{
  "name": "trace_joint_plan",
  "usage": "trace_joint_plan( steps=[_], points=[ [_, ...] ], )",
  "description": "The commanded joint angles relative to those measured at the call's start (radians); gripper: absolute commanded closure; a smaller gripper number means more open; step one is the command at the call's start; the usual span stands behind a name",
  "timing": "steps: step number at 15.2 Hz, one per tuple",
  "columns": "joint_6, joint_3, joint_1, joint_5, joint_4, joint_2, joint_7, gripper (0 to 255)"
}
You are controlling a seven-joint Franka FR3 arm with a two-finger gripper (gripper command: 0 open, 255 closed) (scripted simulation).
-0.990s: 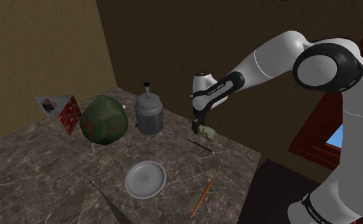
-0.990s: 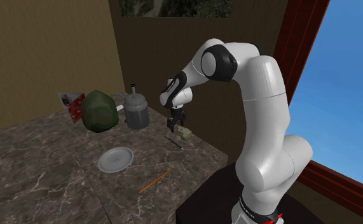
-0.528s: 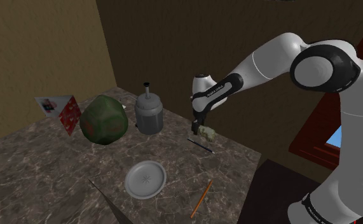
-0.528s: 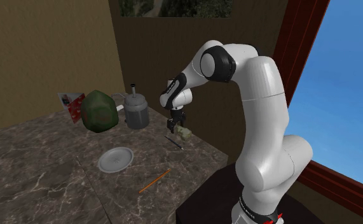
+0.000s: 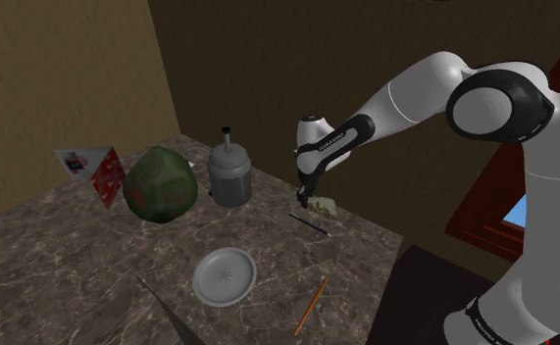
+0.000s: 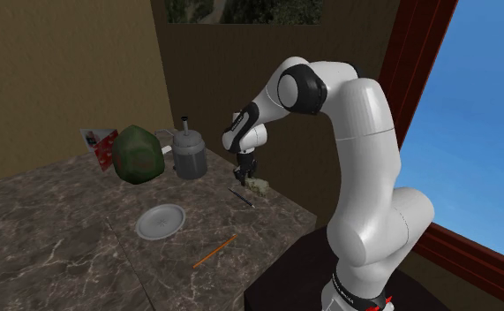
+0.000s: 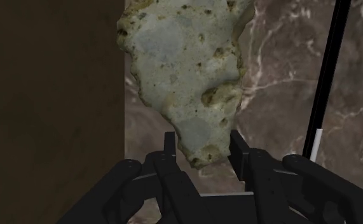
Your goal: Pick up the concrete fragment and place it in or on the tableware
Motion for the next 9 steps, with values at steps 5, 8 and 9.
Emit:
trace_joint_plan(
  steps=[5,8,9],
  points=[
    [-0.048,-0.009,-0.021,0.002,-0.005,-0.029,-0.008,255],
    [-0.079,-0.006,-0.023,0.002,-0.004,-0.058,-0.008,255],
    [-0.089,-0.005,-0.024,0.002,-0.003,-0.068,-0.008,255]
  ],
)
